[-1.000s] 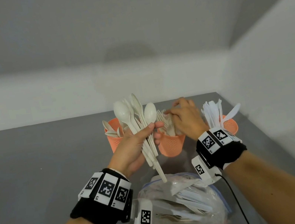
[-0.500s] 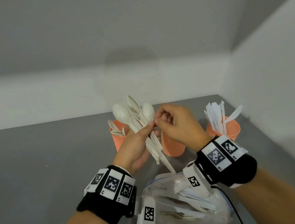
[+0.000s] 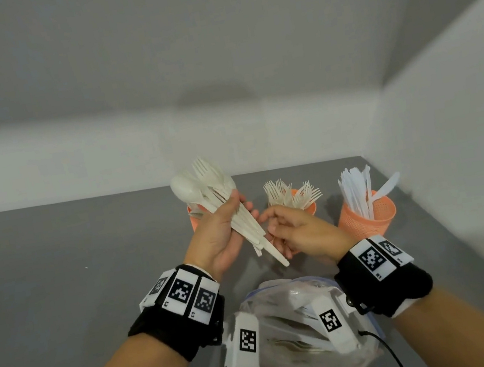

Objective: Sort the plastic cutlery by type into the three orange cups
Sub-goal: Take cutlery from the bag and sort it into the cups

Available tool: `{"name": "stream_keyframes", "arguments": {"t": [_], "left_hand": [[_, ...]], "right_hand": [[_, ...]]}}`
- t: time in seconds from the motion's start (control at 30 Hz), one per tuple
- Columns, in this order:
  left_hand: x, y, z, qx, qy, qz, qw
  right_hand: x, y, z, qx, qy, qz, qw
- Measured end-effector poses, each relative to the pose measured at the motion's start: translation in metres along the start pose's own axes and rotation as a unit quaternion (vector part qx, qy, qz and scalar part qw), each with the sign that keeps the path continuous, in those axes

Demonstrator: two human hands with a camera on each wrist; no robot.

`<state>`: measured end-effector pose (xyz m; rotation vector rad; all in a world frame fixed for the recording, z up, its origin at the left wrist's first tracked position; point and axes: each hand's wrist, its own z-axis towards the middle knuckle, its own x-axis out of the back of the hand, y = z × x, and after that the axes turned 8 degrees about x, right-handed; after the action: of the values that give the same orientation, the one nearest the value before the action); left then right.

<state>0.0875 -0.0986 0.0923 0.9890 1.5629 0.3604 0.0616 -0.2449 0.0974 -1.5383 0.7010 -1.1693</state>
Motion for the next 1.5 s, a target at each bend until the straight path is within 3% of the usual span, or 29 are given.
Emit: {"name": "stream_keyframes", "arguments": {"t": [0.1,0.3,0.53,0.7,0.9,1.03,1.13,1.27,1.37,1.5], "left_hand": [[-0.005,-0.003,-0.002,-0.015,-0.005,0.002,1.0],[-0.006,-0.002,-0.001,-0.007,-0.016,-0.014,1.0],[-0.01,-0.004,-0.008,-0.009,-0.035,-0.048,0.998],[-0.008,-0.005,-0.006,-0.024,-0.033,-0.025,0.999],[-0.005,-0.001,-0.002,-0.032,-0.067,0.023,0.997],[-0.006,0.0,-0.003,-0.034,-0.068,0.033,0.997],[-0.002,-0.001,-0.003,-0.031,-0.027,0.016,0.999],[0.004,-0.004,-0.001,-0.014,0.022,0.062,0.998],[-0.002,-0.01,-0.006,0.002,-0.025,0.098,0.995],[-0.016,-0.018,-0.016,0.014,-0.111,0.172,0.979]], "right_hand": [[-0.004,-0.003,-0.002,-0.017,0.007,0.066,0.998],[-0.001,-0.003,-0.008,0.019,-0.014,0.044,0.999],[0.011,-0.01,-0.011,0.029,-0.032,-0.166,0.985],[0.003,-0.002,-0.014,0.067,0.01,-0.366,0.928],[-0.007,0.0,-0.014,0.131,0.07,-0.312,0.939],[-0.007,-0.008,-0.008,0.105,0.087,-0.331,0.934],[0.005,-0.011,-0.01,0.062,0.068,-0.363,0.927],[0.017,-0.016,-0.008,0.059,0.183,-0.315,0.93],[0.009,-0.028,-0.002,0.092,0.215,-0.192,0.953],[-0.008,-0.039,0.001,0.113,0.2,-0.073,0.971]]}}
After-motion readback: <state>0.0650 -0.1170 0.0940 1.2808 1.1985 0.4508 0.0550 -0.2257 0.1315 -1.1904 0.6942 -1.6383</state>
